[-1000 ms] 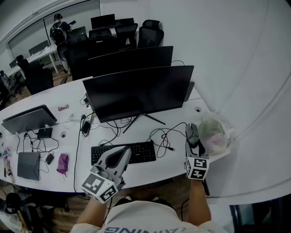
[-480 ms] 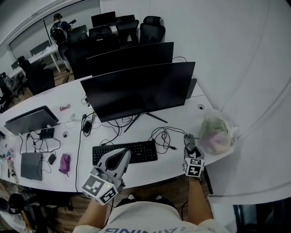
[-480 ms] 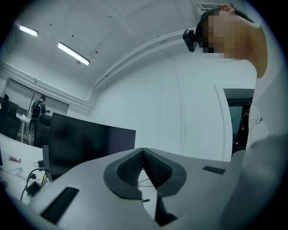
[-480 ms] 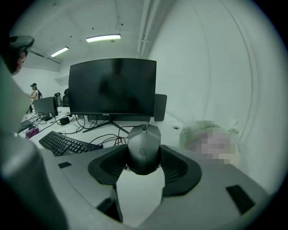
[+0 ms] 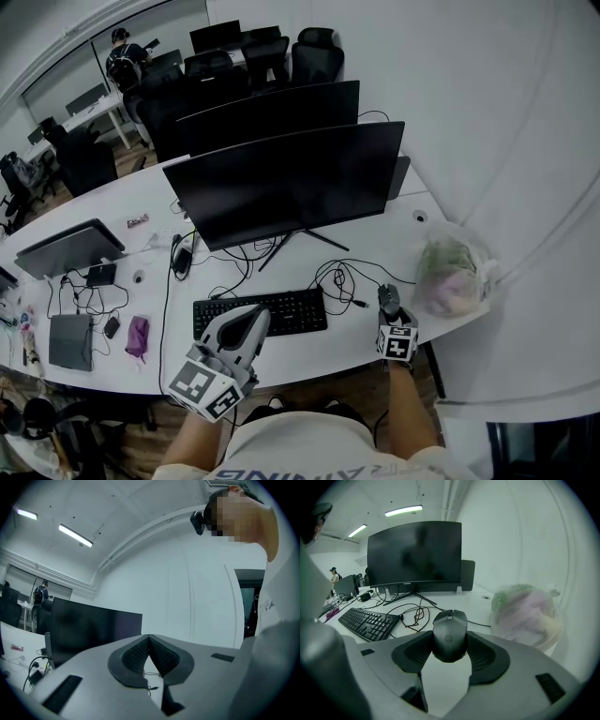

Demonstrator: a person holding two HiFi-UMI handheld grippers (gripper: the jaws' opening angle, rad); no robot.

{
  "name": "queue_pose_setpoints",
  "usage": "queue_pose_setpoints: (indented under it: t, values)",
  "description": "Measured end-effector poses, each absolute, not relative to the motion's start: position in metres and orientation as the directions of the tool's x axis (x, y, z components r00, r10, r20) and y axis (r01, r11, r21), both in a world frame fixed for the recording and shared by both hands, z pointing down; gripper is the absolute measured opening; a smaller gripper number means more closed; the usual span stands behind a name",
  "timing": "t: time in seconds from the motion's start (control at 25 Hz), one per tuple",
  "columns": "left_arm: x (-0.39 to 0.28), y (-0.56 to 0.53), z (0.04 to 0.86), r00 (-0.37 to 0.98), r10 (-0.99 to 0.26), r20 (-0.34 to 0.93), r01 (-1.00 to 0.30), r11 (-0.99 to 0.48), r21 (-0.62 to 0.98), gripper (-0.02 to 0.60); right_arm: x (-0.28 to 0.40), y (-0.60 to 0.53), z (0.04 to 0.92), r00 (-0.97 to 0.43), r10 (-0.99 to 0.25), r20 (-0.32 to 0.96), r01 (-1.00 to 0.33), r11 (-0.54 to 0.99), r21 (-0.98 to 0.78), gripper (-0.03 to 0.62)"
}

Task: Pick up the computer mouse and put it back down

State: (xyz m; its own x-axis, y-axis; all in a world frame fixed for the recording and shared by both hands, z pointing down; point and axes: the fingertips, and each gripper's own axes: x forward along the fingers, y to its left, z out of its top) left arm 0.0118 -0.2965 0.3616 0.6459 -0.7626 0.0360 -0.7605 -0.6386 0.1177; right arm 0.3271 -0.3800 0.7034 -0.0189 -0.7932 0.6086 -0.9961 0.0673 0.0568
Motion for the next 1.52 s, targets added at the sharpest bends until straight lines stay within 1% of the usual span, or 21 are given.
queue_pose_setpoints:
  t: [0.4, 0.68, 0.8, 1.2, 1.36, 1.52]
  values:
    - [0.015, -0.302, 0.375, 0.638, -0.766, 0.074, -0.767, -0.626, 0.139, 0.005, 0.330, -0.371, 0.763, -0.004, -0.730, 0.683, -0.999, 0.038, 0.034, 0.247]
    - [0.021, -0.308, 0.380, 0.643, -0.761, 0.084, -0.763, -0.629, 0.148, 0.005, 0.330, -0.368, 0.771, 0.006, -0.713, 0.701, -0.998, 0.044, 0.053, 0.249]
    - [0.023, -0.310, 0.383, 0.645, -0.759, 0.087, -0.762, -0.630, 0.152, 0.005, 0.331, -0.368, 0.782, -0.005, -0.708, 0.706, -0.998, 0.043, 0.036, 0.249]
    - [0.024, -0.315, 0.384, 0.660, -0.747, 0.078, -0.748, -0.643, 0.164, 0.005, 0.330, -0.363, 0.777, -0.013, -0.675, 0.737, -0.997, 0.061, 0.038, 0.250]
    - [0.022, -0.314, 0.382, 0.666, -0.742, 0.072, -0.742, -0.650, 0.166, 0.005, 0.331, -0.362, 0.754, -0.005, -0.699, 0.715, -0.998, 0.053, 0.044, 0.250]
    - [0.021, -0.313, 0.380, 0.673, -0.737, 0.065, -0.735, -0.657, 0.168, 0.005, 0.334, -0.368, 0.724, 0.000, -0.750, 0.661, -0.999, 0.035, 0.040, 0.250]
